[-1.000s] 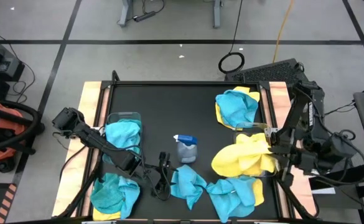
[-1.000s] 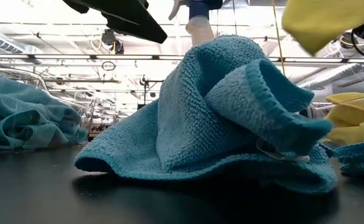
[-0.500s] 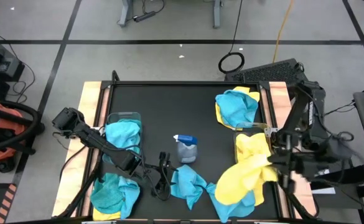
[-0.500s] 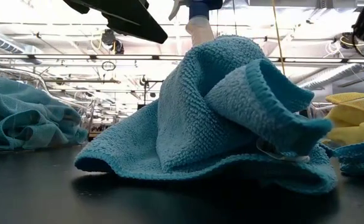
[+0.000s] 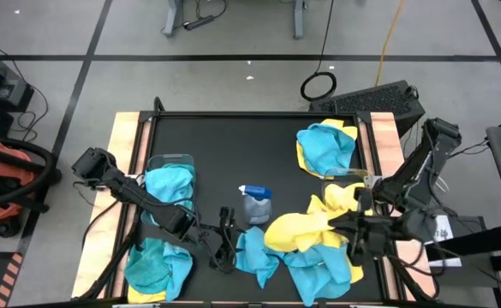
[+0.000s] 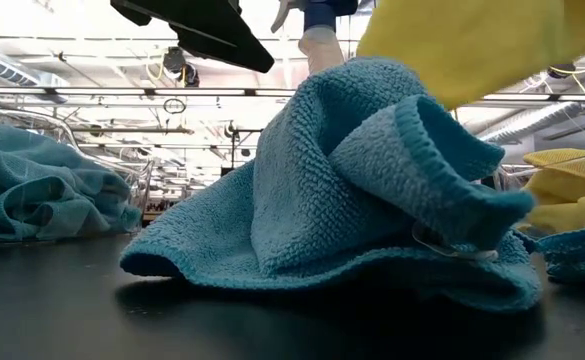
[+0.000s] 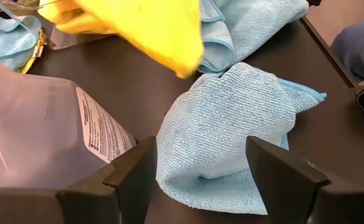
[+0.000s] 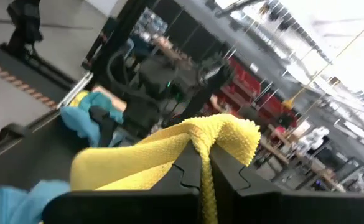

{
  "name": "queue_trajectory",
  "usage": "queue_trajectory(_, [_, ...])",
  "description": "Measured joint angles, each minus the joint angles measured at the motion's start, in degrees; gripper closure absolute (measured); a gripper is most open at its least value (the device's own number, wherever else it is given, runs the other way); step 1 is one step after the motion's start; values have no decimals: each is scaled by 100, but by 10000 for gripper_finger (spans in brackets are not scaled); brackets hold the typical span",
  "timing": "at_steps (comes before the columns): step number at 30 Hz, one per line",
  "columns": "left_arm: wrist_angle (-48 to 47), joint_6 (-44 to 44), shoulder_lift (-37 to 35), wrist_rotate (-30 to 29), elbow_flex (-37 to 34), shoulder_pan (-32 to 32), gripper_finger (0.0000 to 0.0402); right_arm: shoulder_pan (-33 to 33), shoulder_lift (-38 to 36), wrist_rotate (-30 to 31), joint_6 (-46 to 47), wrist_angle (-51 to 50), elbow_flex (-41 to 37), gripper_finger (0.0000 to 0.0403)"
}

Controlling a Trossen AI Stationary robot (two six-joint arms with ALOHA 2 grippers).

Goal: Sort microfiber towel by color & place in baskets
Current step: Put the yellow microfiber cloth into the right transparent bin

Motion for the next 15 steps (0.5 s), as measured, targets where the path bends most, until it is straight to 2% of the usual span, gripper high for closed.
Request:
queue_trajectory(6, [0,2,0,2,0,2,150,-555,-87,-619,982,-1348,0,402])
queue_trajectory(15, [-2,9,0,3,0,29,150,-1213,-955,-1833,2346,-3382,0,402])
